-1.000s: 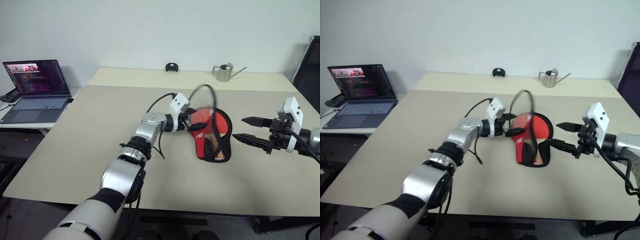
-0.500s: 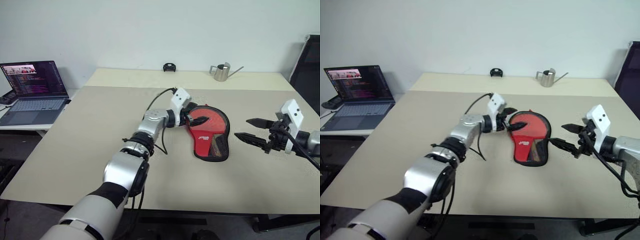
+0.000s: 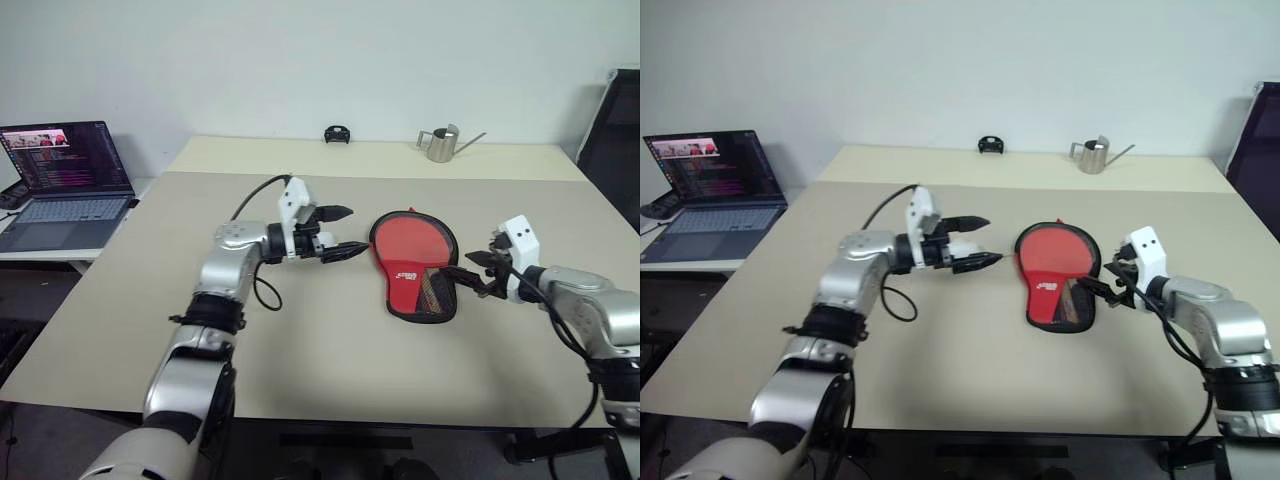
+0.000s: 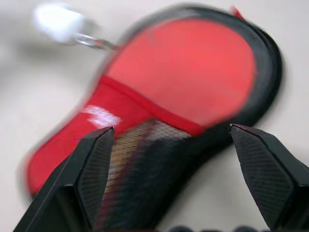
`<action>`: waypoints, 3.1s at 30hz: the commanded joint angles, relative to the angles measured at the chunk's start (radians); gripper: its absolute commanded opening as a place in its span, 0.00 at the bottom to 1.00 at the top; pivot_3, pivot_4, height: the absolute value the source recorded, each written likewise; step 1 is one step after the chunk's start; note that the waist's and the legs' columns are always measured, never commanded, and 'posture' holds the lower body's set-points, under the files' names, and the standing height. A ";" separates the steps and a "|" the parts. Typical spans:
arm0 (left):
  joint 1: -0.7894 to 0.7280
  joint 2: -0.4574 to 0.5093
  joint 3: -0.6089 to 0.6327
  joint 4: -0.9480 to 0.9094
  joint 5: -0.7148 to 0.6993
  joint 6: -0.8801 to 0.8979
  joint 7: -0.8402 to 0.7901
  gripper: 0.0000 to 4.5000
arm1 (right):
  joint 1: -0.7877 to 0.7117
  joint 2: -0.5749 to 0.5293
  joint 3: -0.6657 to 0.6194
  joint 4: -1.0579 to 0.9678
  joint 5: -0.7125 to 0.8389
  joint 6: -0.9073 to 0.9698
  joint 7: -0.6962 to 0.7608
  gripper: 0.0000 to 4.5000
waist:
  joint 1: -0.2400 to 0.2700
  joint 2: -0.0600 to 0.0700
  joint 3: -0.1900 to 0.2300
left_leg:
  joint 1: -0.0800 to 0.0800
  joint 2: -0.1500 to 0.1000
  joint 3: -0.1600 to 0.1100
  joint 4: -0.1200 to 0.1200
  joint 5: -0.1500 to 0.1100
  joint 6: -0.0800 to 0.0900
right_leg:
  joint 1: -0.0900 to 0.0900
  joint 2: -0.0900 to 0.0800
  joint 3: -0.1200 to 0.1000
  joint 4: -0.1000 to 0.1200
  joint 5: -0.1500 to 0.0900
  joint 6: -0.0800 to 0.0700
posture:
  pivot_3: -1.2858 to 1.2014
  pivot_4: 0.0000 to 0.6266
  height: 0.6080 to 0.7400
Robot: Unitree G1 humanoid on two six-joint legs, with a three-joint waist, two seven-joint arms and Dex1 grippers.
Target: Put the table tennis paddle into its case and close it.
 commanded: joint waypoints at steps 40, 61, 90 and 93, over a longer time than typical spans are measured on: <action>0.110 0.201 0.027 -0.286 -0.123 0.183 0.043 1.00 | -0.169 0.151 0.094 0.310 -0.164 0.040 0.108 0.00 | -0.018 0.000 -0.001 | 0.005 0.002 0.001 0.000 0.001 -0.001 | 0.003 0.002 0.001 0.002 0.001 -0.002 | 0.52 0.24 1.00; 0.110 0.202 0.027 -0.286 -0.124 0.182 0.043 1.00 | -0.169 0.153 0.091 0.307 -0.167 0.044 0.107 0.00 | -0.018 0.000 -0.001 | 0.005 0.002 0.001 0.000 0.000 -0.001 | 0.003 0.003 0.001 0.002 0.001 -0.002 | 0.52 0.24 1.00; 0.503 0.492 0.017 -0.591 -0.289 0.357 -0.205 1.00 | 0.028 0.273 -0.039 -0.291 0.126 0.504 -0.020 0.00 | -0.015 0.001 -0.001 | 0.000 0.009 0.000 -0.008 0.000 -0.003 | -0.007 0.007 0.001 0.000 0.002 -0.010 | 0.52 0.24 1.00; 0.531 0.506 0.020 -0.620 -0.302 0.358 -0.220 1.00 | 0.071 0.275 -0.052 -0.364 0.158 0.553 -0.035 0.00 | -0.015 0.001 -0.001 | 0.000 0.009 0.000 -0.009 0.000 -0.003 | -0.007 0.007 0.001 0.000 0.002 -0.010 | 0.52 0.24 1.00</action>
